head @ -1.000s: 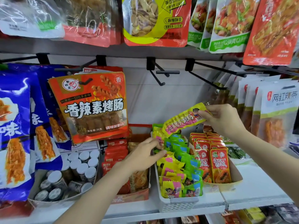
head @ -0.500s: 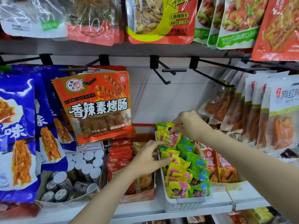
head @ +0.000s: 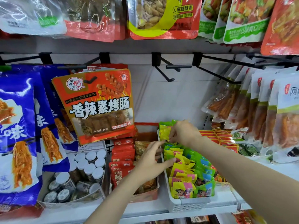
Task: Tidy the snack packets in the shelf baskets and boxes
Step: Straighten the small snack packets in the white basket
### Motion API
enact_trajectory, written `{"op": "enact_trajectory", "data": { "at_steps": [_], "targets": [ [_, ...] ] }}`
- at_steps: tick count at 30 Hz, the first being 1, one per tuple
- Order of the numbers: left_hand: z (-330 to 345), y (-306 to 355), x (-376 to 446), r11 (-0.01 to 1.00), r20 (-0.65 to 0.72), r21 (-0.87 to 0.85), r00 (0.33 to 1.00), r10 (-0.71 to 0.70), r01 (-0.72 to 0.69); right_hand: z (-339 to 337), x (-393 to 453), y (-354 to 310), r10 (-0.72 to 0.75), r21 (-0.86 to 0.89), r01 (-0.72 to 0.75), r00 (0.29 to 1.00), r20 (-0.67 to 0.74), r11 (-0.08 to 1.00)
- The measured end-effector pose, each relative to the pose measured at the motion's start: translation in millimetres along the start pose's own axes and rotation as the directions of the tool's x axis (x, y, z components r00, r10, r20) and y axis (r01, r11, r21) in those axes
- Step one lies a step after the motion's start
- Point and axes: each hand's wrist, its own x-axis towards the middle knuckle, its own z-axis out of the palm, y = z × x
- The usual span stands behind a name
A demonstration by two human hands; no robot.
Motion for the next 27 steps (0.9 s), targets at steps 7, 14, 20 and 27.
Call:
{"op": "enact_trajectory", "data": {
  "at_steps": [7, 14, 20, 27],
  "targets": [
    [7.3, 0.5, 2.9, 1.000, -0.055, 0.013, 0.998, -0.004, 0.004, -25.5, -27.1, 15.1, -0.204, 0.123, 0.205, 0.979, -0.021, 0.971],
    [10.8, -2.5, -5.1, 0.999, -0.063, -0.050, 0.998, -0.026, 0.023, -9.0, -24.9, 14.1, -0.258, 0.049, 0.255, 0.965, 0.051, 0.966],
    [10.1, -2.3, -8.5, 0.999, -0.059, -0.035, 0.998, -0.019, 0.017, -9.4, -20.7, 23.0, -0.221, 0.050, 0.218, 0.973, 0.070, 0.975],
    [13.1, -3.2, -9.4, 0.999, -0.086, -0.043, 0.996, -0.011, 0.007, -3.8, -20.4, 23.1, -0.239, 0.026, 0.238, 0.970, 0.045, 0.971]
  ]
}}
